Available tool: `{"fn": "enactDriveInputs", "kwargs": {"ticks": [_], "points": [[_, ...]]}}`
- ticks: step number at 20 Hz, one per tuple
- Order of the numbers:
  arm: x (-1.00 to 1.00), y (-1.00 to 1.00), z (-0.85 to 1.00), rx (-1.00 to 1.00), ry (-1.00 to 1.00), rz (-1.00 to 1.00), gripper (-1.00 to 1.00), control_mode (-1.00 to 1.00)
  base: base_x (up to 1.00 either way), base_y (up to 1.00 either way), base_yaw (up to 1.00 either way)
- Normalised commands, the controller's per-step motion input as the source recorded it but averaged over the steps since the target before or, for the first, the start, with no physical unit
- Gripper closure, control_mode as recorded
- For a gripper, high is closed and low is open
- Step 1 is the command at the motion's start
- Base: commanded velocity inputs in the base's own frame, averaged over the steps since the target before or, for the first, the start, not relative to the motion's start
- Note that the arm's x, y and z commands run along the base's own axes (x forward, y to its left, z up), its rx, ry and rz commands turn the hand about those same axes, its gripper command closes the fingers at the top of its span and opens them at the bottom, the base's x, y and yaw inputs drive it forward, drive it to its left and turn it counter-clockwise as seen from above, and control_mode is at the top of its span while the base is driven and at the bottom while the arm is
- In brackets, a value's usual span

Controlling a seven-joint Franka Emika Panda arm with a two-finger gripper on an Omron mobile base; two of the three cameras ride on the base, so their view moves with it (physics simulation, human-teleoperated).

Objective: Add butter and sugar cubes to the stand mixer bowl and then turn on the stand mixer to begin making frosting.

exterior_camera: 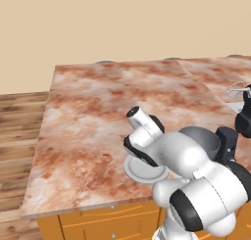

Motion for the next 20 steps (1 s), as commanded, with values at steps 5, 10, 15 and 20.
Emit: {"fn": "enactDriveInputs", "kwargs": {"ticks": [5,10,15,20], "points": [[0.0,-0.01,-0.08,0.0,0.0,0.0,-1.0,-1.0,0.0,0.0,0.0],[0.0,-0.01,-0.07,0.0,0.0,0.0,-1.0,-1.0,0.0,0.0,0.0],[0.0,-0.02,-0.06,0.0,0.0,0.0,-1.0,-1.0,0.0,0.0,0.0],[0.0,-0.04,-0.07,0.0,0.0,0.0,-1.0,-1.0,0.0,0.0,0.0]]}}
